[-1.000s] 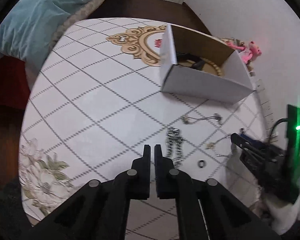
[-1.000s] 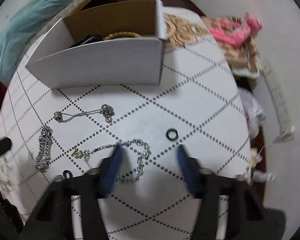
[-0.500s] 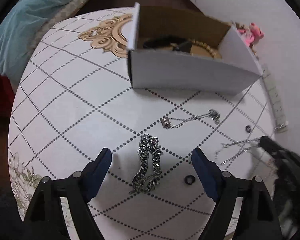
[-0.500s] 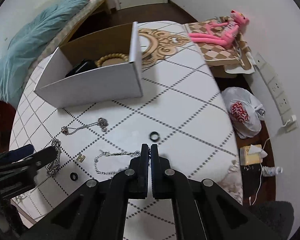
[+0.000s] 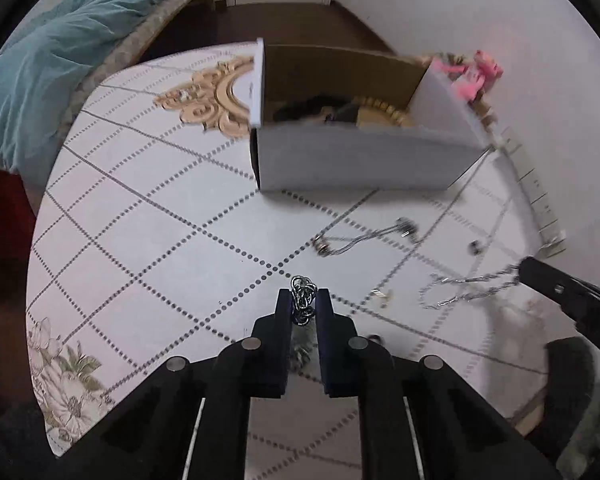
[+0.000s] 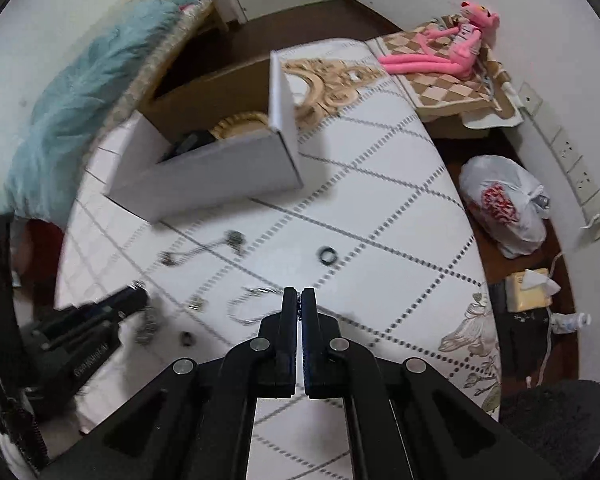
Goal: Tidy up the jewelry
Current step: 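Carry both chains into the white box and open both tools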
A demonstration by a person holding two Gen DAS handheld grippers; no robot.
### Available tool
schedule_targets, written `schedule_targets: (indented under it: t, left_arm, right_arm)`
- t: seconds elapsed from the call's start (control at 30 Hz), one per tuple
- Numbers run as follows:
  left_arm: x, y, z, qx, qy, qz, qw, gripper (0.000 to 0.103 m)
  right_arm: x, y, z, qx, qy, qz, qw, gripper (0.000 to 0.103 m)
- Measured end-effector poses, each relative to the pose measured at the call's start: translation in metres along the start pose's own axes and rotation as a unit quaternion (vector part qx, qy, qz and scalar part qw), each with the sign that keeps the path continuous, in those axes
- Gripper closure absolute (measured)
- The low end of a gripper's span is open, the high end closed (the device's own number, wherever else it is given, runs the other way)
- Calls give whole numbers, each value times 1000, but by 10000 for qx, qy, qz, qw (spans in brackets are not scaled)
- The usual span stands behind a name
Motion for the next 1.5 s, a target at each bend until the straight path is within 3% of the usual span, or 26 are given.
schedule_targets:
  t: [0.27, 0.47, 0.63, 0.9, 1.1, 1.17, 1.2, 1.23, 1.27, 1.3, 1.43, 1.5]
  left_arm:
    - [26, 64, -19, -659, 325, 393, 9965, 95]
    - [78, 99, -10, -947, 312, 799, 9918, 95]
    - [119, 100, -3, -998, 108, 970, 9902, 95]
    - [152, 36, 0, -1165, 153, 314, 9926, 95]
    - [150, -1, 2, -881, 206, -225, 9956, 92]
    - [152, -8, 1, -535, 193, -316, 9979, 83]
    - [154, -10, 0, -407, 178, -317, 9985, 64]
    - [155, -11, -3, -251, 172, -283, 9991, 31]
    - [156, -12, -5, -158, 188, -243, 9994, 18]
    - [157, -11, -8, -126, 219, -163, 9995, 13]
    - [162, -13, -17, 235, 207, -109, 9994, 10]
    - [163, -11, -21, 344, 208, -37, 9992, 1]
  right_arm:
    - [34, 47, -42, 429, 457, 340, 9975, 101]
    - [71, 74, -69, 709, 692, 570, 9934, 101]
    - [111, 73, -82, 864, 816, 583, 9912, 101]
    - [152, 21, -72, 752, 730, 36, 9945, 102]
    - [169, -22, -56, 528, 743, -439, 9949, 102]
    - [172, -32, -52, 420, 792, -547, 9945, 101]
    - [174, -37, -50, 367, 797, -618, 9942, 101]
    - [175, -42, -48, 302, 790, -668, 9942, 101]
    - [178, -46, -45, 275, 773, -707, 9941, 101]
    - [179, -50, -43, 265, 754, -779, 9937, 101]
    - [184, -57, -34, 98, 650, -894, 9938, 99]
    - [186, -56, -32, 35, 620, -893, 9941, 83]
Point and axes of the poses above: each gripper's, at about its wrist camera, not at the fingertips, and y roughly against the way its jaws point, z to its right, x to its top, the point moved 5 cm from there along -y, roughly the way its jaws point, and after that the axes turned 10 degrees about x, right-handed, at the moved point
